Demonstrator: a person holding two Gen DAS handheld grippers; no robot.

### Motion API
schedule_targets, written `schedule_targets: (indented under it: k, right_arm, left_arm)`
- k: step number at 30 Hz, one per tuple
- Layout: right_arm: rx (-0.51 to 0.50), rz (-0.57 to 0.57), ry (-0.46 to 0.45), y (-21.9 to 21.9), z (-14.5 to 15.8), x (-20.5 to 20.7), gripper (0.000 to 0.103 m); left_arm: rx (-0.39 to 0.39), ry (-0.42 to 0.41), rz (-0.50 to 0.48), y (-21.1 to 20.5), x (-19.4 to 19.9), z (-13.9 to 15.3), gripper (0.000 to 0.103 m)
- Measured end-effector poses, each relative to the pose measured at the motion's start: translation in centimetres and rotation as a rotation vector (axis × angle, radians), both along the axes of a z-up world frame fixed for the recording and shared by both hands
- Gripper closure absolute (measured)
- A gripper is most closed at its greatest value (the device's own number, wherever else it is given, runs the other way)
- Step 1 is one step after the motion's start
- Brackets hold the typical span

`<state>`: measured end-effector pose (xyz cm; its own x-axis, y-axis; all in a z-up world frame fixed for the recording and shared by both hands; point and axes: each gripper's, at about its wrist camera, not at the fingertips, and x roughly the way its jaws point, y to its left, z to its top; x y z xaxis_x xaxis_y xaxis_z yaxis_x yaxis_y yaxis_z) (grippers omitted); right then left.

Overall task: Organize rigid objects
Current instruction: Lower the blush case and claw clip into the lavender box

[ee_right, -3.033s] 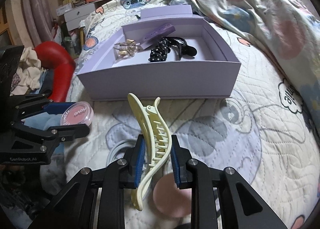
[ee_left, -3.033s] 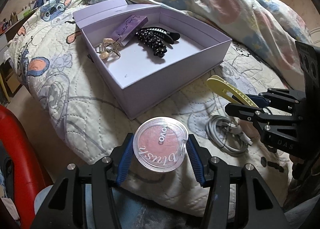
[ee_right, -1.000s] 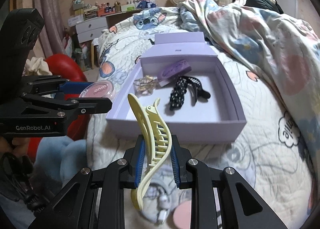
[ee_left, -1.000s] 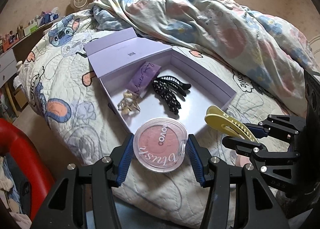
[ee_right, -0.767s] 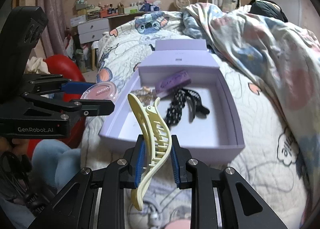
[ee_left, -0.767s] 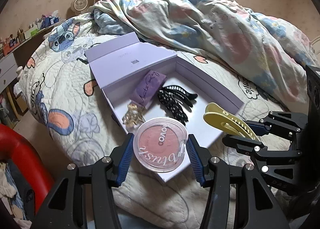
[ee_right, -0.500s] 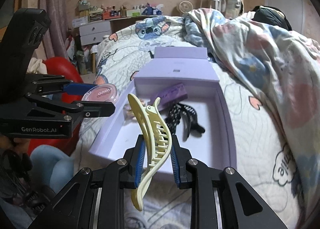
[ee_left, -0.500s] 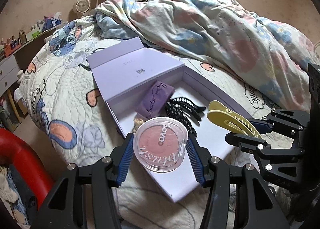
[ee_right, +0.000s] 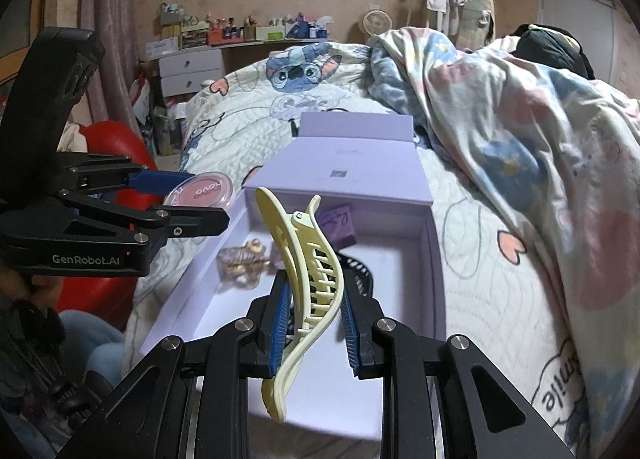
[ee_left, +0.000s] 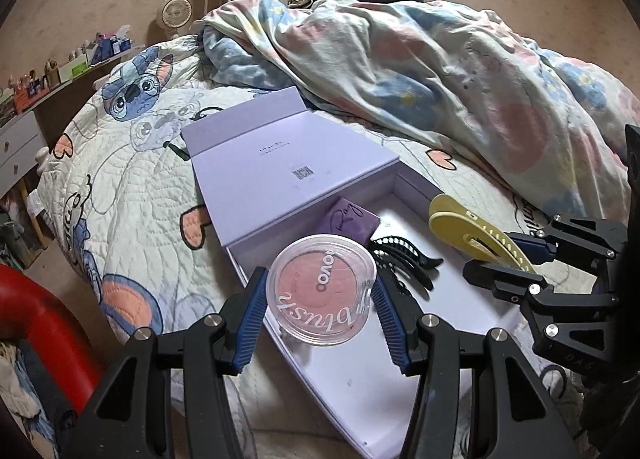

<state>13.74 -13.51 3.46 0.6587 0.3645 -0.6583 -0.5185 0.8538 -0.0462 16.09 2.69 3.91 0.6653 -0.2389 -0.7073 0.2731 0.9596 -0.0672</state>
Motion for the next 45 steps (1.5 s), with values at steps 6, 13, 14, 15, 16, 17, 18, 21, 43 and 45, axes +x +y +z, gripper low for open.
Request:
schedule_targets:
  k: [6, 13, 14, 15, 16, 17, 18, 21, 43, 45]
  right_arm:
    - [0.010, -0.002, 0.008, -0.4, -0.1, 2.0, 0.079]
    - [0.011, -0.021, 0.030, -0.7, -0.4, 4.2, 0.079]
    - [0.010, -0.023, 0.034, -0.8, -0.5, 4.5, 0.079]
    - [0.008, -0.026, 0.036, -0.8, -0.6, 4.8, 0.079]
    - [0.005, -0.029, 0.037, -0.8, -0.7, 5.0, 0.079]
    - [0.001, -0.031, 0.038, -0.8, -0.9, 5.2, 0.079]
    - [0.003, -0.033, 0.043, -0.9, -1.0, 5.4, 0.079]
    - [0.007, -0.041, 0.054, -1.2, -1.3, 5.9, 0.079]
    - [-0.045, -0.095, 0.139, -1.5, -5.0, 8.9, 0.079]
    - [-0.049, -0.101, 0.151, -1.6, -5.2, 9.2, 0.079]
  left_arm:
    - [0.031, -0.001, -0.006, -0.5, 1.7, -0.2, 0.051]
    - [0.061, 0.001, -0.014, -1.5, 3.6, -1.1, 0.051]
    - [0.065, 0.004, -0.017, -1.6, 3.9, -1.3, 0.051]
    - [0.069, 0.010, -0.021, -1.8, 4.2, -1.5, 0.051]
    - [0.072, 0.013, -0.023, -1.9, 4.4, -1.6, 0.051]
    - [0.075, 0.016, -0.024, -2.0, 4.7, -1.8, 0.051]
    - [0.076, 0.020, -0.025, -2.0, 4.9, -2.0, 0.051]
    - [0.087, 0.028, -0.031, -2.4, 5.5, -2.3, 0.051]
    - [0.157, 0.123, -0.071, -5.2, 7.5, -6.2, 0.051]
    - [0.156, 0.137, -0.068, -5.2, 7.7, -6.5, 0.051]
